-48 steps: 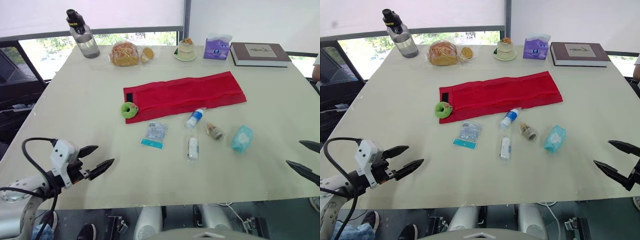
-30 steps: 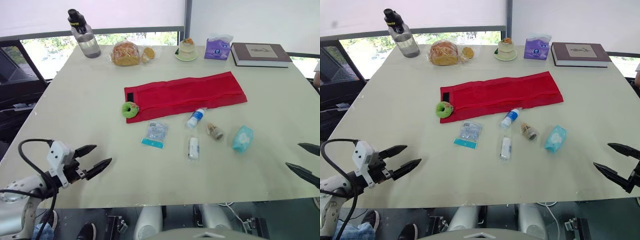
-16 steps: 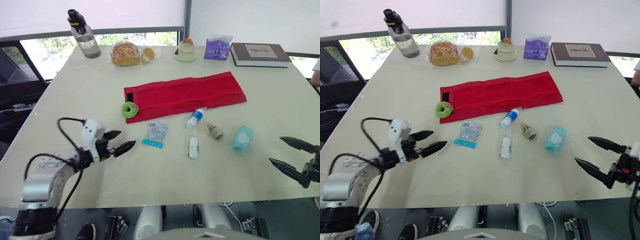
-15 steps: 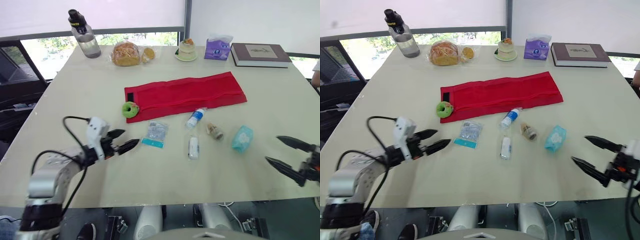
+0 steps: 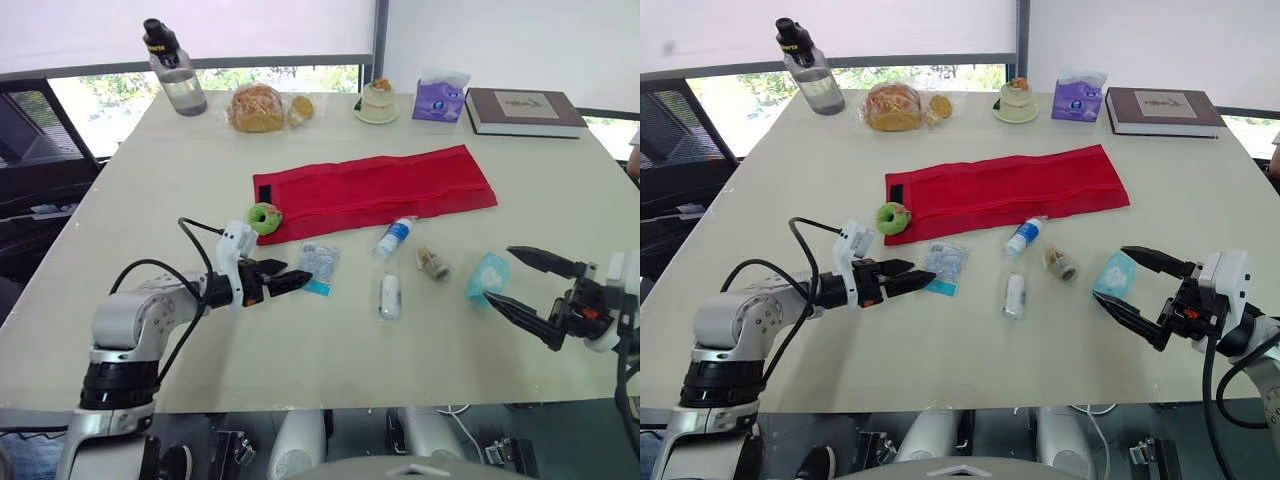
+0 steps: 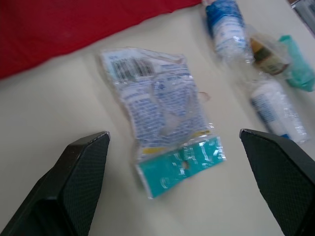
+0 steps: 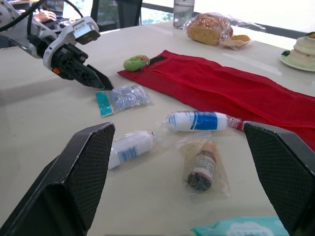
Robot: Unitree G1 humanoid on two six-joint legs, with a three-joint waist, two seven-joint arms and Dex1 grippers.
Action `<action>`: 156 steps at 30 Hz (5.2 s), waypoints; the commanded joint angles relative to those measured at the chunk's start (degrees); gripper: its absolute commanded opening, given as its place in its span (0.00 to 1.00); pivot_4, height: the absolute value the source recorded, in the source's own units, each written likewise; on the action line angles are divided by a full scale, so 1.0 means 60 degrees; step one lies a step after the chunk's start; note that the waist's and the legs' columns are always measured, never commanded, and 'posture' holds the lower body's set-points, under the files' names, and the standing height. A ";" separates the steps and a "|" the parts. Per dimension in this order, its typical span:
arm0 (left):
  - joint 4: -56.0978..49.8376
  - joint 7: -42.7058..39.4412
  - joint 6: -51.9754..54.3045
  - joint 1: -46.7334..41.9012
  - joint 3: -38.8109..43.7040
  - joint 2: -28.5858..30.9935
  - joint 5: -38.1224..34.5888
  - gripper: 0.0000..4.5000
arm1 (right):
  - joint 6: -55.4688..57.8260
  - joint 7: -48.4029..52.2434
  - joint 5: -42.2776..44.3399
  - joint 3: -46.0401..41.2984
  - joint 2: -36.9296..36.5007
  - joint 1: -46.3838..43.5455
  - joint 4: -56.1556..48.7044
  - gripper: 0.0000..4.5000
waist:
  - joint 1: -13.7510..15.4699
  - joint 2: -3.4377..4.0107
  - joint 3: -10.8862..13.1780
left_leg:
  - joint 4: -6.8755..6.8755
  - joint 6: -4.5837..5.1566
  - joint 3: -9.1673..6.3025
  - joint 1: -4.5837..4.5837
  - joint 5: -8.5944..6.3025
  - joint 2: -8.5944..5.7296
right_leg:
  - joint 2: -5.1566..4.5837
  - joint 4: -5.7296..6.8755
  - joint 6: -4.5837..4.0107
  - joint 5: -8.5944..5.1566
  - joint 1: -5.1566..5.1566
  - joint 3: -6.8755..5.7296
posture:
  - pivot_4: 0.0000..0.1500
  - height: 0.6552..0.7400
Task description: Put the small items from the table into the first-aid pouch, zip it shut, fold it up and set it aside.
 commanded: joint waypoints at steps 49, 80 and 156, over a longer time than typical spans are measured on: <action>-0.1744 -0.0770 0.0687 -0.0933 0.1275 -0.0762 -0.4309 0.02 | 0.5308 -1.1374 1.0823 0.4050 0.2272 -0.4907 0.0164 1.00 | -0.0116 -0.0029 0.0021 | -0.0001 0.0001 -0.0037 -0.0020 0.0001 0.0006 | 0.0003 -0.0003 -0.0037 0.0020 -0.0005 -0.0014 | 1.00 1.00; -0.0770 -0.2657 -0.1340 0.2488 0.1031 0.2458 -0.1755 0.70 | 0.4277 -0.4009 0.4287 0.2892 -0.0566 -0.3709 -0.0922 1.00 | -0.0068 -0.0024 0.0032 | -0.0022 0.0001 -0.0032 -0.0154 0.0001 0.0016 | -0.0073 -0.0017 -0.0043 0.0022 -0.0143 -0.0033 | 1.00 1.00; -0.1645 0.4074 -0.1148 -0.2978 0.0540 -0.3942 -0.0289 0.01 | 0.7931 -0.8781 0.3393 0.2497 0.4825 -0.7841 0.1148 1.00 | -0.0081 -0.0032 0.0043 | 0.0003 0.0033 -0.0032 -0.0058 -0.0021 -0.0001 | 0.0006 0.0009 0.0016 0.0035 -0.0034 -0.0019 | 1.00 1.00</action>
